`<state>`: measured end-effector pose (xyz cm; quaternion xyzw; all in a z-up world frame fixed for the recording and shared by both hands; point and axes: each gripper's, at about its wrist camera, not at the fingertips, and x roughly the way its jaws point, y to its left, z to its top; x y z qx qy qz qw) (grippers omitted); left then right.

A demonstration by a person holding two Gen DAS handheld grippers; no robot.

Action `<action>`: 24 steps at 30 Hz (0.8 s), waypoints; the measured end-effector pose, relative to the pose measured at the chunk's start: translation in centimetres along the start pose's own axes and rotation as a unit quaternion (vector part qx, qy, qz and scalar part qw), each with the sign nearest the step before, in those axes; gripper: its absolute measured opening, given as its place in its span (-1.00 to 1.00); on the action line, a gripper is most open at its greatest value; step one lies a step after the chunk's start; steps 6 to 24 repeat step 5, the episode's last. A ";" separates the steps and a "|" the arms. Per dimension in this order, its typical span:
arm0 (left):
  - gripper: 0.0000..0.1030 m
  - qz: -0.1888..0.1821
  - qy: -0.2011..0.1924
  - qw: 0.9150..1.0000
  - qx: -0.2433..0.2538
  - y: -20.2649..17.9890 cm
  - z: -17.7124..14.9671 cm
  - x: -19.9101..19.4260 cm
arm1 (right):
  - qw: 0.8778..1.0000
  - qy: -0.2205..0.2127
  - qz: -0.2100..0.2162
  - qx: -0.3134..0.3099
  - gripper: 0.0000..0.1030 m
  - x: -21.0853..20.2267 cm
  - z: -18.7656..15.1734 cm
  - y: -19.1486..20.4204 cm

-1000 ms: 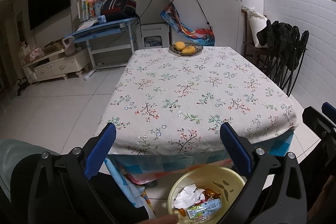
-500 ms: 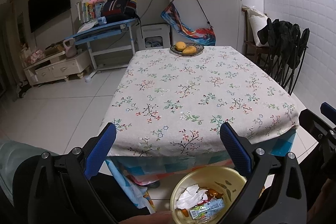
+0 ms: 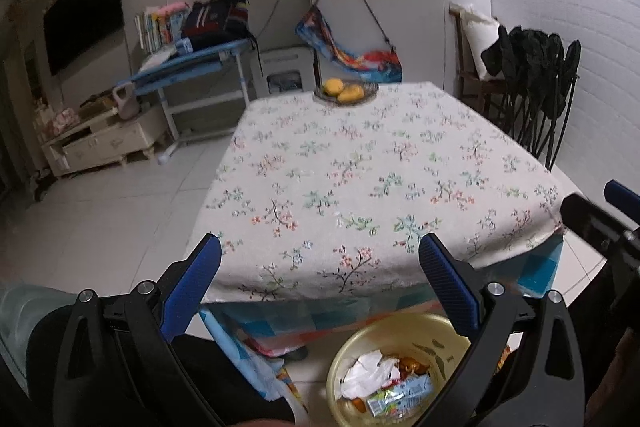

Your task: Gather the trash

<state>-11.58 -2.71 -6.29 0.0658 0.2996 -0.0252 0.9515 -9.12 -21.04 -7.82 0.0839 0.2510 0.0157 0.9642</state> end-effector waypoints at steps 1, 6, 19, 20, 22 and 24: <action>0.86 -0.004 0.004 1.000 -0.003 0.2 0.1 0.1 | 1.000 0.001 0.003 0.004 0.85 0.1 0.2 -0.1; 0.86 -0.001 0.011 1.000 -0.014 1.0 0.4 0.1 | 1.000 0.016 0.011 0.018 0.86 1.7 1.4 -0.6; 0.86 -0.001 0.011 1.000 -0.014 1.0 0.4 0.1 | 1.000 0.016 0.011 0.018 0.86 1.7 1.4 -0.6; 0.86 -0.001 0.011 1.000 -0.014 1.0 0.4 0.1 | 1.000 0.016 0.011 0.018 0.86 1.7 1.4 -0.6; 0.86 -0.001 0.011 1.000 -0.014 1.0 0.4 0.1 | 1.000 0.016 0.011 0.018 0.86 1.7 1.4 -0.6; 0.86 -0.001 0.011 1.000 -0.014 1.0 0.4 0.1 | 1.000 0.016 0.011 0.018 0.86 1.7 1.4 -0.6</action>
